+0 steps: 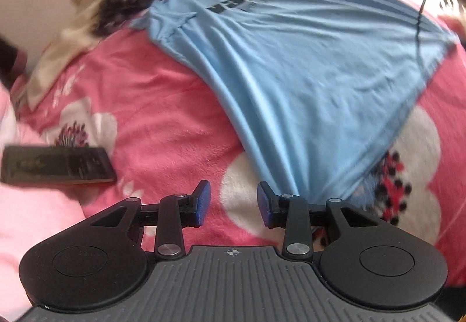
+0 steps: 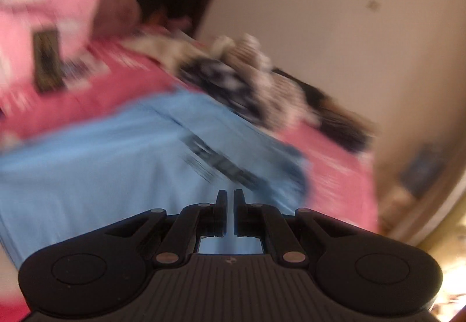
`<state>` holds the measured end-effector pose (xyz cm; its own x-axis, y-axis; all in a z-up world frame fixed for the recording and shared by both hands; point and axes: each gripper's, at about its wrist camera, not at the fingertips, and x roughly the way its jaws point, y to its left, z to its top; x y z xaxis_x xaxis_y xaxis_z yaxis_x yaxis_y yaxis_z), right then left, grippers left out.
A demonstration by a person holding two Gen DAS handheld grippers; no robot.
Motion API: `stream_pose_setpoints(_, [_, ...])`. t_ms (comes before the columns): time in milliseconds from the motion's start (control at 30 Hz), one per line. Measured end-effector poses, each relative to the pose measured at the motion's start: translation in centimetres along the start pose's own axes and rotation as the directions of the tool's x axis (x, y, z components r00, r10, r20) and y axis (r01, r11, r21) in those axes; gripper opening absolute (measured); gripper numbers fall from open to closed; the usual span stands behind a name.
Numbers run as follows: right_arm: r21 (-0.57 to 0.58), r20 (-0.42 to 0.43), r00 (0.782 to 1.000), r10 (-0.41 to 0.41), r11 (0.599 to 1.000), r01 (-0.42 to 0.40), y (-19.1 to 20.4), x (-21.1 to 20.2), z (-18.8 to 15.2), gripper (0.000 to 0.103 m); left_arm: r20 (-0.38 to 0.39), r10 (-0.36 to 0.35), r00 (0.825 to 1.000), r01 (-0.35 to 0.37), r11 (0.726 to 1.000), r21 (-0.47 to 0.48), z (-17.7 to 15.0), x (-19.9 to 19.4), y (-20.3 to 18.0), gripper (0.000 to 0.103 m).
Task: Fold clothes
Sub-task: 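Open both grippers to release the hem onto the t-shirt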
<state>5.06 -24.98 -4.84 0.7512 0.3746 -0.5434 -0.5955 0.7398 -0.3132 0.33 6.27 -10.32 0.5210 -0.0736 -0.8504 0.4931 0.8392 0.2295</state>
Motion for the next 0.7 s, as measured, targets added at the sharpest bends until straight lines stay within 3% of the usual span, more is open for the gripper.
stream_pose_setpoints(133, [0.084, -0.018, 0.984, 0.177, 0.981, -0.175, 2.3, 6.2, 4.5, 0.004, 0.016, -0.06, 0.998, 0.061, 0.995, -0.077, 0.2, 0.3, 0.4, 0.035])
stream_pose_setpoints(267, [0.168, -0.066, 0.953, 0.296, 0.945, -0.282, 4.7, 12.1, 7.3, 0.004, 0.019, -0.127, 0.992, 0.128, 0.981, -0.148, 0.0, 0.8, 0.7, 0.035])
stream_pose_setpoints(500, [0.394, -0.17, 0.891, 0.421, 0.858, -0.33, 6.6, 21.1, 9.3, 0.004, 0.001, -0.168, 0.986, 0.166, 0.974, -0.156, -1.1, 1.6, 0.0, 0.035])
stream_pose_setpoints(533, [0.423, -0.176, 0.888, 0.426, 0.847, -0.323, 6.6, 21.9, 9.4, 0.006, -0.001, -0.171, 0.985, 0.169, 0.975, -0.147, -1.2, 1.5, -0.3, 0.035])
stream_pose_setpoints(633, [0.501, -0.172, 0.886, 0.431, 0.813, -0.297, 6.2, 23.6, 9.5, 0.029, -0.009, -0.196, 0.981, 0.193, 0.97, -0.145, -1.5, 1.6, -0.7, 0.035])
stream_pose_setpoints(700, [0.537, -0.163, 0.885, 0.436, 0.792, -0.291, 5.9, 24.2, 9.5, 0.03, -0.012, -0.208, 0.978, 0.204, 0.967, -0.152, -1.7, 1.6, -0.7, 0.035])
